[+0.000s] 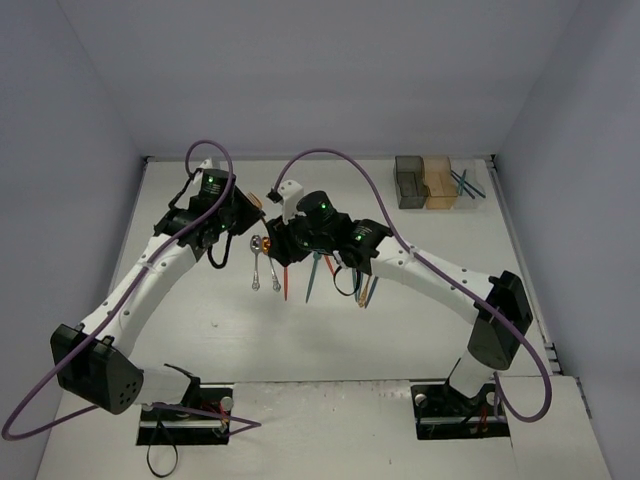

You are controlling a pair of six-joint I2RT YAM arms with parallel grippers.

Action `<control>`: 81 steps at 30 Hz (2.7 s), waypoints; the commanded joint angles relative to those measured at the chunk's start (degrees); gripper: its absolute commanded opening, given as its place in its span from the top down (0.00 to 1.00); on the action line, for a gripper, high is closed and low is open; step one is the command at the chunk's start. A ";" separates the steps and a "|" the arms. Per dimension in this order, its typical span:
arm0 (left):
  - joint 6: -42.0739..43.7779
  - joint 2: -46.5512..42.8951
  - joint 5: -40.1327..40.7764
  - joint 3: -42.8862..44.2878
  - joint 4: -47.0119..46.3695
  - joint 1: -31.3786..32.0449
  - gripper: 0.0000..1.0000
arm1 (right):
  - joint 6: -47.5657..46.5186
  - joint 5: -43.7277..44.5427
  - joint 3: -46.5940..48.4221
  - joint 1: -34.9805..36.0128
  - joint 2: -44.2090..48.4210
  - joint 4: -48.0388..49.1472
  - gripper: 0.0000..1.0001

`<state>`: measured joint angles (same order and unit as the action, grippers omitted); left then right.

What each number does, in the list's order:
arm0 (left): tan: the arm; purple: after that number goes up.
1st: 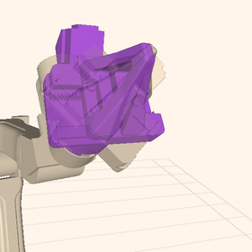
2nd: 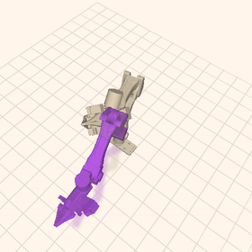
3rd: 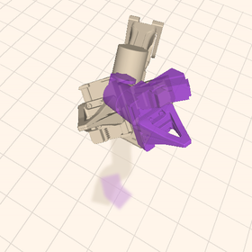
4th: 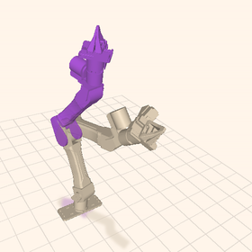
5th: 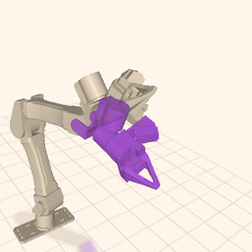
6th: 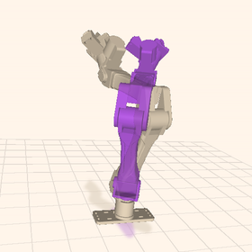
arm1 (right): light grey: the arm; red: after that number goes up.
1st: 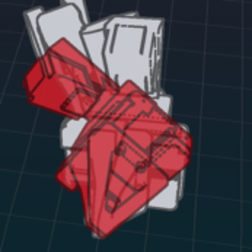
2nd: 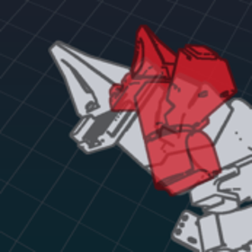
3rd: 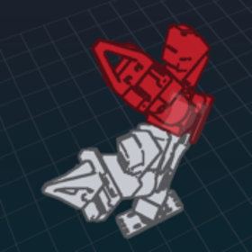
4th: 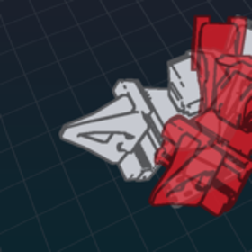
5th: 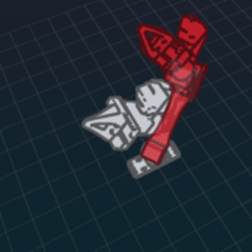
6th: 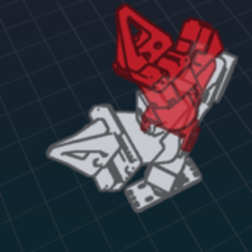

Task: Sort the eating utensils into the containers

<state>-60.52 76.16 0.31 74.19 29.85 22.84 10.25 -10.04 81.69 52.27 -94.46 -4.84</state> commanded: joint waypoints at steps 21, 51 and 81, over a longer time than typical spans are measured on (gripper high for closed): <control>10.34 -6.05 9.38 -1.36 -0.13 2.30 0.23 | 2.38 7.31 -9.44 -10.95 8.47 3.63 1.00; 36.92 -16.77 8.86 -24.93 -3.48 1.59 0.22 | -14.53 12.20 15.52 -54.31 -21.49 -4.97 1.00; 38.30 -12.79 3.20 -24.00 -5.77 1.59 0.22 | 5.48 18.06 -3.77 -43.13 1.82 -6.58 0.47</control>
<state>-23.91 63.07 4.72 47.99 27.24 24.69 5.36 5.23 85.34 4.06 -97.54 -11.58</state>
